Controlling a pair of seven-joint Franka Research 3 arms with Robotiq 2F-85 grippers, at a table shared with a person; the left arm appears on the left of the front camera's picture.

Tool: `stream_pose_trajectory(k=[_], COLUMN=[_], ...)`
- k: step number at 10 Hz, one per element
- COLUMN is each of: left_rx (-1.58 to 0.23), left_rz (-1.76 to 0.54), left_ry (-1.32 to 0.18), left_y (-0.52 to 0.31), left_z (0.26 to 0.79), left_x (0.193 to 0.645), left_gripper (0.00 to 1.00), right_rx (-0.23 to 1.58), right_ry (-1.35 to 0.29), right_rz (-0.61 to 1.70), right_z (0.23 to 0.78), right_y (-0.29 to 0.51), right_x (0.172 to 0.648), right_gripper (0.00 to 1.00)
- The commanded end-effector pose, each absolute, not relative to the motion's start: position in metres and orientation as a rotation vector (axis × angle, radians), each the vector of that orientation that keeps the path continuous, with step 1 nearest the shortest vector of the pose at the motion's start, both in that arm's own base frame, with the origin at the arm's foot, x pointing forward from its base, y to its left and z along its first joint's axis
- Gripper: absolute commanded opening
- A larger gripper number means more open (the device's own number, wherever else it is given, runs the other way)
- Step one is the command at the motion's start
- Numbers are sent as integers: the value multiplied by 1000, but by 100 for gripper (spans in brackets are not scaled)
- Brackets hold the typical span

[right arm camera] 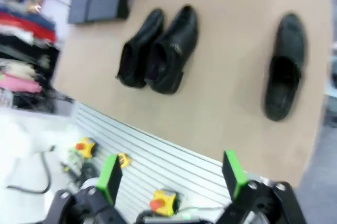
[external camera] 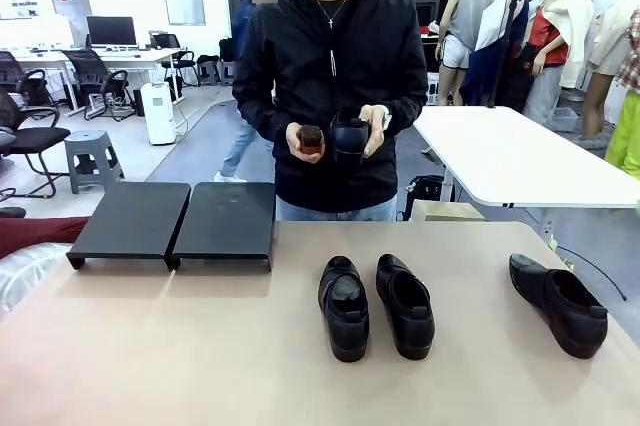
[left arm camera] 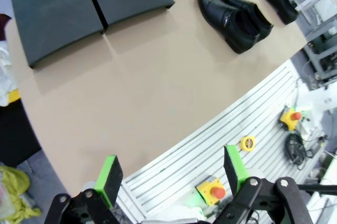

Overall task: Organize the shoes by placing them on the stand.
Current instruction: Pick up one Shoe and place it in the middle of the table.

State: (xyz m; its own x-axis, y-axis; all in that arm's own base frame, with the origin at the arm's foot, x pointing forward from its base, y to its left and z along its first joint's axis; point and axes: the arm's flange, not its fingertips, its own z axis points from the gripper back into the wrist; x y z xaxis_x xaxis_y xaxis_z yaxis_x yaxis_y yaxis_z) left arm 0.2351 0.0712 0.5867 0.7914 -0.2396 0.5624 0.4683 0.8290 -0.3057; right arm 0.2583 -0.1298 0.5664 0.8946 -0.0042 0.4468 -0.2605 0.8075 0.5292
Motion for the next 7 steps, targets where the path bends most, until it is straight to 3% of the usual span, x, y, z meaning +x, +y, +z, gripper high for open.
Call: stream_pose_trajectory(k=[1,3,7], left_rx=[-466,-466,-466], left_rz=[-409,-409,-409], left_ry=[-531,-531,-531], left_y=[73,73,73], left_z=[587,587,587], left_x=[235,235,235], left_gripper=[100,100,100], right_rx=[607,577,555], right_ry=[-471,-460,-446], right_rz=[136,159,159], right_z=[570,566,570], right_y=[-144,-113,60], right_x=[241,256,295], right_gripper=[100,100,100])
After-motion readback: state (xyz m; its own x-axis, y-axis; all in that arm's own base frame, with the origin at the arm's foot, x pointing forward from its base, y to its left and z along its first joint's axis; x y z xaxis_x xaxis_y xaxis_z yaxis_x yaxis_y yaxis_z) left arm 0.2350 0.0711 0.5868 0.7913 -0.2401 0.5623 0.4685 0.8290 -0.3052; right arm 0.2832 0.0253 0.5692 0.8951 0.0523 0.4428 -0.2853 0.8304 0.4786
